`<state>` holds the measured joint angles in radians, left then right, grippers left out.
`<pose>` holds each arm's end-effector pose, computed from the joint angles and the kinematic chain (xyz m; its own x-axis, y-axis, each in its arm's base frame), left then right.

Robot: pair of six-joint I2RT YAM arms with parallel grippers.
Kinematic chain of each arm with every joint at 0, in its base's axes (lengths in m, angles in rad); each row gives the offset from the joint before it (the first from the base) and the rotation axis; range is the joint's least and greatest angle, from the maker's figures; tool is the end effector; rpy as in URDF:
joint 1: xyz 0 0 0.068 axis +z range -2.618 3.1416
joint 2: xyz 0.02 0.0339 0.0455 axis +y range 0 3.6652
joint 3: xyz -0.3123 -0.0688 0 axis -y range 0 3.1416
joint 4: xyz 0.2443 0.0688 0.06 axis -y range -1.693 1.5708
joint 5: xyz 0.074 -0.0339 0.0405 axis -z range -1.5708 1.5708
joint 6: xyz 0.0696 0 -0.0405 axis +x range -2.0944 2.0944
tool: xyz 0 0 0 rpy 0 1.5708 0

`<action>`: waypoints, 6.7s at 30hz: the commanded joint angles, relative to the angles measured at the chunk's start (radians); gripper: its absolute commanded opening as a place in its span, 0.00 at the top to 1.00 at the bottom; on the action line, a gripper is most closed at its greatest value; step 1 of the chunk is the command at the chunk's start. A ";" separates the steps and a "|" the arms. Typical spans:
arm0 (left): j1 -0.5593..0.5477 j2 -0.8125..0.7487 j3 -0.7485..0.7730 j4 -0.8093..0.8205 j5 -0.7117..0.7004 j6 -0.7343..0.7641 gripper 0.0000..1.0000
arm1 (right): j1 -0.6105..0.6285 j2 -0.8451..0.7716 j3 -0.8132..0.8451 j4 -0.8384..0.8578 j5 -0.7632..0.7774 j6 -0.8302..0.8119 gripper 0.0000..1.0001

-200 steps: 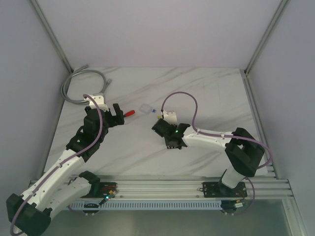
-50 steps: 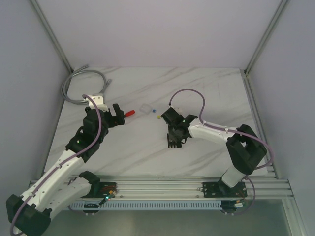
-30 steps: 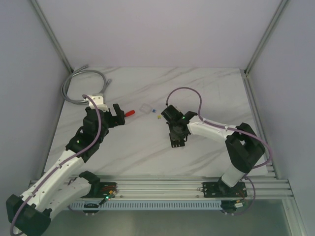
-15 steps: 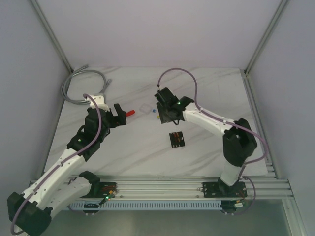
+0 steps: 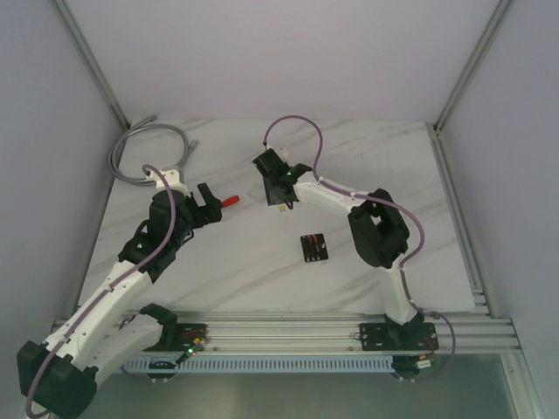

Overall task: Snap on the fuse box
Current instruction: Install the fuse at the fuse box base, then pick up the fuse from the center of the board.

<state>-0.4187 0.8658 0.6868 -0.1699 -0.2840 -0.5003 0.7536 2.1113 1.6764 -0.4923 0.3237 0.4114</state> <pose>0.1916 -0.0639 0.3188 -0.3459 -0.3501 -0.8705 -0.0185 0.9301 -0.3667 0.3882 0.3339 0.2208 -0.7384 -0.1730 -0.6518 -0.2338 0.9723 0.0068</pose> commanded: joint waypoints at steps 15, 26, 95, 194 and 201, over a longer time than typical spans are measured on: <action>0.007 -0.001 0.003 -0.026 0.013 -0.009 0.00 | -0.033 0.143 0.118 -0.023 -0.047 0.072 0.56; 0.008 -0.001 0.005 -0.029 0.017 -0.014 0.00 | -0.033 0.143 0.089 -0.067 -0.094 0.081 0.59; -0.309 0.416 -0.163 0.920 0.140 -0.332 0.53 | 0.021 -0.563 -0.473 0.303 -0.237 0.455 0.72; -0.259 0.136 0.053 0.709 0.946 0.080 1.00 | -0.189 -0.900 -0.511 0.261 -1.434 -0.580 0.81; -0.261 0.146 0.056 0.707 0.959 0.077 1.00 | -0.189 -0.903 -0.508 0.253 -1.437 -0.590 0.87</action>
<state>-0.6788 1.0058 0.7006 0.4778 0.6449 -0.4183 0.5617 1.2079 1.1328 -0.2272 -1.0775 -0.1616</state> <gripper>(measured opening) 0.018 0.146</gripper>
